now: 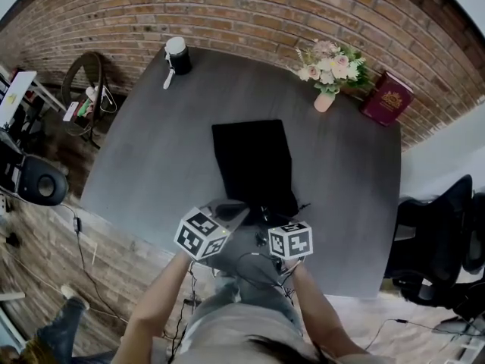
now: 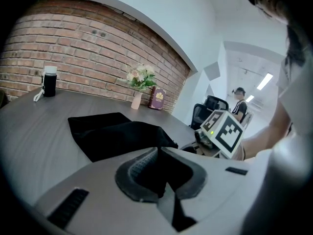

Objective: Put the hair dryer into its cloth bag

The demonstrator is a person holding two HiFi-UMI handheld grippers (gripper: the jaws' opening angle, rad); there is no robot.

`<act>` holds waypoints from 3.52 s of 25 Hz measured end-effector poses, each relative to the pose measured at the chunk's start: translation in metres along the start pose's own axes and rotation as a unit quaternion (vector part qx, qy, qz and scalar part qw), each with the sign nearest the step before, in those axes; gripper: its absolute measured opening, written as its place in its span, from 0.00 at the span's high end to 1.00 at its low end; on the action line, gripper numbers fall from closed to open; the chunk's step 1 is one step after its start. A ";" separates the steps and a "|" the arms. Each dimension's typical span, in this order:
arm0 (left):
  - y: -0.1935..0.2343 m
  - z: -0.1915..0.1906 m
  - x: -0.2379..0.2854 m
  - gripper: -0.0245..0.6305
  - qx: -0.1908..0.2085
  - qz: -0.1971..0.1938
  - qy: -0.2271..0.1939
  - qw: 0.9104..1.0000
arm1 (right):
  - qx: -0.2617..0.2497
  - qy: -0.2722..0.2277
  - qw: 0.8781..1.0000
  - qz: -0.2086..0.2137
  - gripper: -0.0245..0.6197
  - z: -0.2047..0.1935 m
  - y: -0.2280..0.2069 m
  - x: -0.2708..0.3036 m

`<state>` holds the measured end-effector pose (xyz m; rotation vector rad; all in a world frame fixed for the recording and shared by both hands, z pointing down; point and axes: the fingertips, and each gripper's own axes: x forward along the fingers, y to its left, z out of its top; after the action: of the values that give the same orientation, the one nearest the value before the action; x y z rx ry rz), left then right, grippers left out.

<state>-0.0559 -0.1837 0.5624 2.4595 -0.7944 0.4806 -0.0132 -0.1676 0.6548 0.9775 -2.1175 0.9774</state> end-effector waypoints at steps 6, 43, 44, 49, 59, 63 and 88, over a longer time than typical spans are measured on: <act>-0.006 0.003 -0.002 0.94 0.009 -0.009 0.000 1.000 | 0.104 -0.098 0.988 0.062 0.68 0.025 0.011 -0.011; 0.001 0.003 -0.003 0.94 -0.044 -0.022 -0.021 0.999 | 0.110 -0.153 0.982 0.013 0.62 0.098 -0.018 0.036; 0.001 0.003 -0.003 0.93 -0.044 -0.021 -0.021 0.999 | 0.111 -0.155 0.982 0.012 0.62 0.097 -0.019 0.033; -0.003 0.005 0.000 0.93 -0.039 -0.026 -0.020 0.999 | 0.109 -0.153 0.982 0.008 0.60 0.092 -0.023 0.019; -0.007 -0.012 0.010 0.93 -0.038 -0.035 0.025 0.998 | 0.119 -0.155 0.981 -0.016 0.60 0.064 -0.034 -0.032; -0.009 -0.023 0.016 0.93 -0.027 -0.031 0.050 0.998 | 0.120 -0.149 0.981 -0.043 0.61 0.042 -0.045 -0.053; -0.006 -0.046 -0.001 0.85 -0.005 0.054 0.008 0.998 | 0.117 -0.203 0.961 -0.146 0.65 -0.003 -0.066 -0.143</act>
<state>-0.0609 -0.1531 0.5975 2.4093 -0.9254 0.5333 0.1189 -0.1428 0.5722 1.6810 -2.1152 0.9507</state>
